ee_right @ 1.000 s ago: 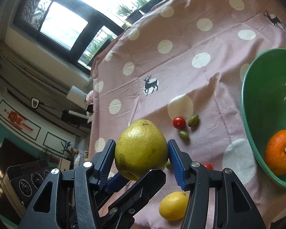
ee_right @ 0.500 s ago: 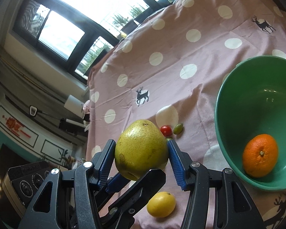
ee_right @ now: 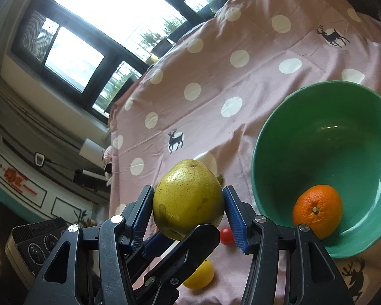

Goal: Organize fruits
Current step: 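Carry the yellow pear in the right gripper over the green bowl, then lower the pear into the green bowl and open the right gripper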

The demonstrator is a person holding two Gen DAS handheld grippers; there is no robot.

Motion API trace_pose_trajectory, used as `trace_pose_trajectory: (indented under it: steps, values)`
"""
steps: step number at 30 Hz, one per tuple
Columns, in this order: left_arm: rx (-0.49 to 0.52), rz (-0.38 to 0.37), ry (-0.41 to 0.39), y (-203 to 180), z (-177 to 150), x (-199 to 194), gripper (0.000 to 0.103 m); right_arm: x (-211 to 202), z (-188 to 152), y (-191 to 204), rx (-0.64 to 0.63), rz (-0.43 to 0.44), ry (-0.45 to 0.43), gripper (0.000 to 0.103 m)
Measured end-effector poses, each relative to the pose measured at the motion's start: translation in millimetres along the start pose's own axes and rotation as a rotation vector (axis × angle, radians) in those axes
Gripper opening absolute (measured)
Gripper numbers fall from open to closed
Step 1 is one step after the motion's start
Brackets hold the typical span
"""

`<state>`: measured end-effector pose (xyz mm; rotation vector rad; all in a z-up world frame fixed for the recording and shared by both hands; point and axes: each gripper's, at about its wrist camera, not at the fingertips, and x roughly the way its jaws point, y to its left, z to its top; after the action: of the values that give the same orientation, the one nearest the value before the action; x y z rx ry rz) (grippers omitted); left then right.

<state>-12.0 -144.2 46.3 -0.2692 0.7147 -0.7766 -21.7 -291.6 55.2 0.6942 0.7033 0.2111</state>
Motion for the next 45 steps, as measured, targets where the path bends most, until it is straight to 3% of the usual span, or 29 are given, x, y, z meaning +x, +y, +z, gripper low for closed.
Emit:
trace_pose_trajectory:
  steps: [22,29,45]
  values:
    - [0.025,-0.082,0.045,-25.6,-1.6,34.4,0.054,-26.8,11.4,-38.5,0.084,-0.063,-0.062,0.057]
    - [0.074,-0.073,0.013,-36.3,-2.1,37.1,0.053,-31.8,12.7,-48.5,0.112,-0.108,-0.088,0.057]
    - [0.057,-0.113,0.036,-40.2,-3.0,48.2,0.053,-45.1,15.4,-74.7,0.190,-0.159,-0.122,0.057]
